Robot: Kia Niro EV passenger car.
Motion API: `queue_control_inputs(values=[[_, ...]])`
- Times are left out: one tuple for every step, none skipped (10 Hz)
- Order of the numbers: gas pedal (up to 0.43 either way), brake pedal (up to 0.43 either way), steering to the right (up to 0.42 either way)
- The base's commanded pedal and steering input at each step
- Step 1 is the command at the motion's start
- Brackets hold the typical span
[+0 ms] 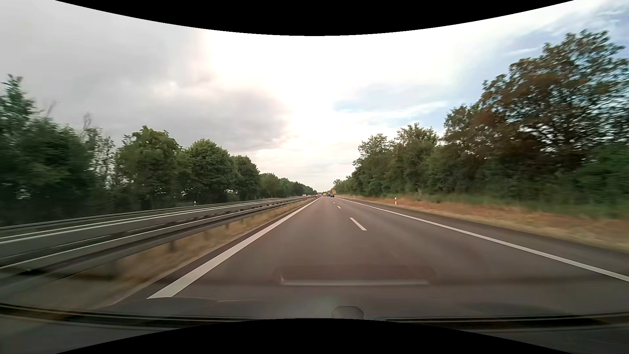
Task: Follow the waypoints while adhering to traffic rules and regulations
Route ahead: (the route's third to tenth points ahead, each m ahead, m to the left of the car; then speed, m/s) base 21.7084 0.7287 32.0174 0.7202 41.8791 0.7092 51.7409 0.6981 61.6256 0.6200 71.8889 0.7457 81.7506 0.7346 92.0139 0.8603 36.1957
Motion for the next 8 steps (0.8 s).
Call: queue_control_inputs(values=[[0.299,0.0,-0.003],[0.299,0.0,-0.003],[0.299,0.0,-0.003],[0.299,0.0,-0.003],[0.299,0.0,-0.003],[0.299,0.0,-0.003],[0.299,0.0,-0.003],[0.299,0.0,-0.004]])
